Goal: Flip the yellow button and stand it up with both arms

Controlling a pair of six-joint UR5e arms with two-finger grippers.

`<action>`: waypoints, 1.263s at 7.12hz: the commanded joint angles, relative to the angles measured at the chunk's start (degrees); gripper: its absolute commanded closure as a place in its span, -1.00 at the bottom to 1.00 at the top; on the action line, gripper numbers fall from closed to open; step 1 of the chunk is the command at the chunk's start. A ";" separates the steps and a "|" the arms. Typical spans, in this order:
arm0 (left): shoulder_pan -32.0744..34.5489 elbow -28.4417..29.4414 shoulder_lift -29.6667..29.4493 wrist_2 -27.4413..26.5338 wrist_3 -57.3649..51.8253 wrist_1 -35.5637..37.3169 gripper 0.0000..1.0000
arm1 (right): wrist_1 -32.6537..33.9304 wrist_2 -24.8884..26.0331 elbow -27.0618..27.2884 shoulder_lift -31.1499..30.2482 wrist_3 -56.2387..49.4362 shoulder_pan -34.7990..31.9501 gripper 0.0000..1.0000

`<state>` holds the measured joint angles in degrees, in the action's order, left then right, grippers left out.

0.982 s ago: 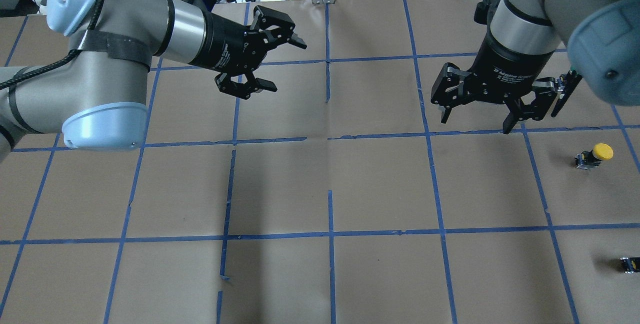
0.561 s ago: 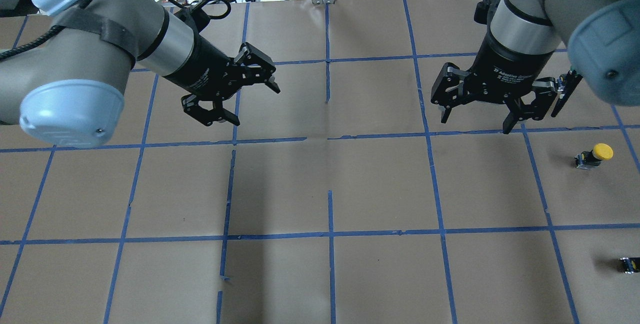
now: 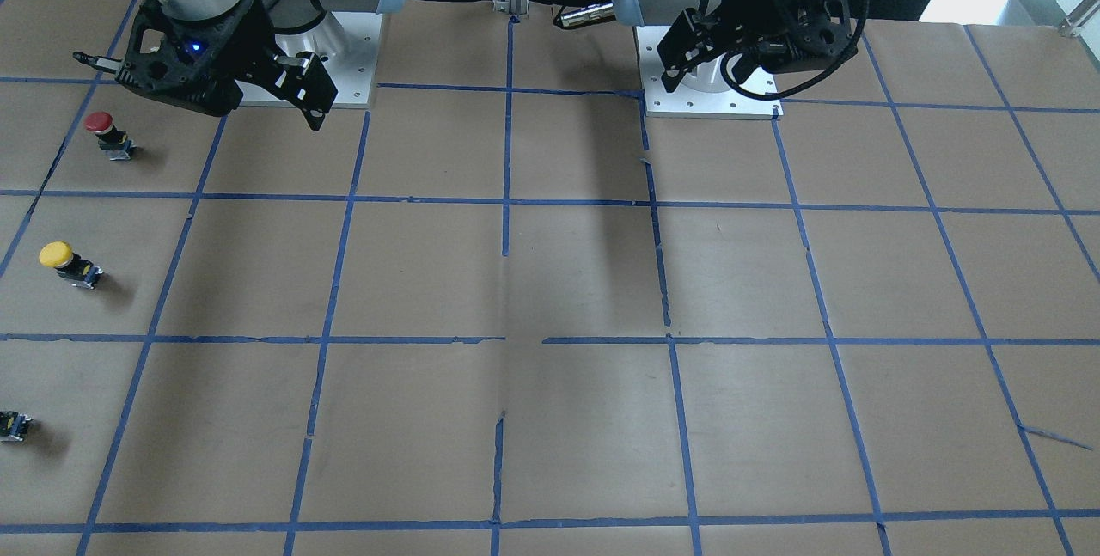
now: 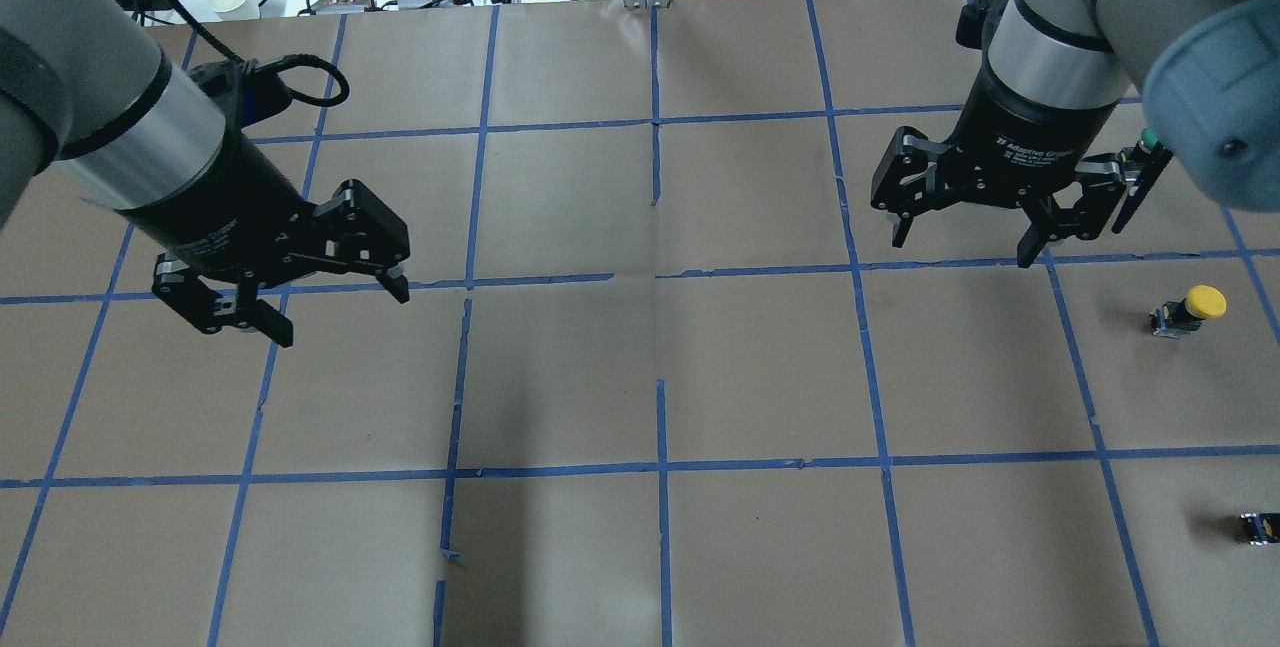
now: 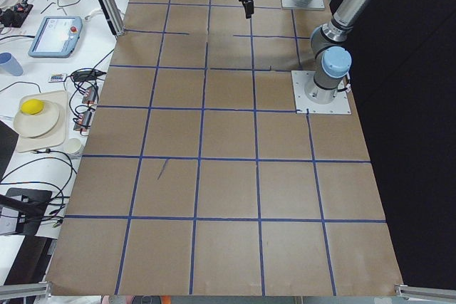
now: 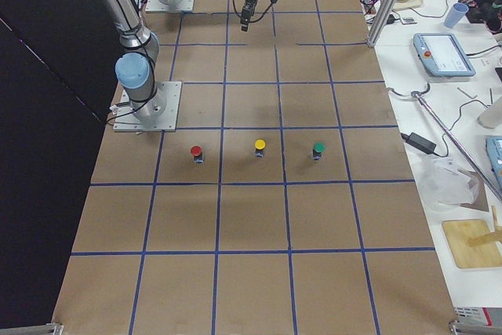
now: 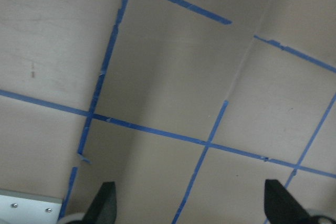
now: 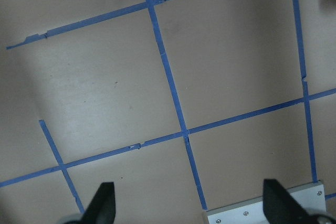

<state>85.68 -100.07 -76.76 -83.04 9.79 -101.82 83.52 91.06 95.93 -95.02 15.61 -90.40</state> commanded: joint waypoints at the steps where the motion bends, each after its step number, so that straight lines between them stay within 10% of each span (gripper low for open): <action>1: -1.84 -0.30 0.83 -7.63 -8.70 -1.80 -0.94 | 0.68 0.52 -0.04 -0.25 0.21 -0.21 -0.99; 5: -1.31 1.18 -4.96 -7.41 -9.09 13.20 -0.98 | 0.77 0.52 0.04 -0.69 -0.40 -0.21 -0.99; 9: 5.63 11.20 -13.33 -7.93 -4.52 11.57 -0.99 | 0.68 0.69 -0.04 -0.95 -0.67 -0.12 -0.99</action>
<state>89.95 -91.17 -88.59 -91.00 4.15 -89.41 84.26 91.68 95.94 -95.79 14.99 -90.60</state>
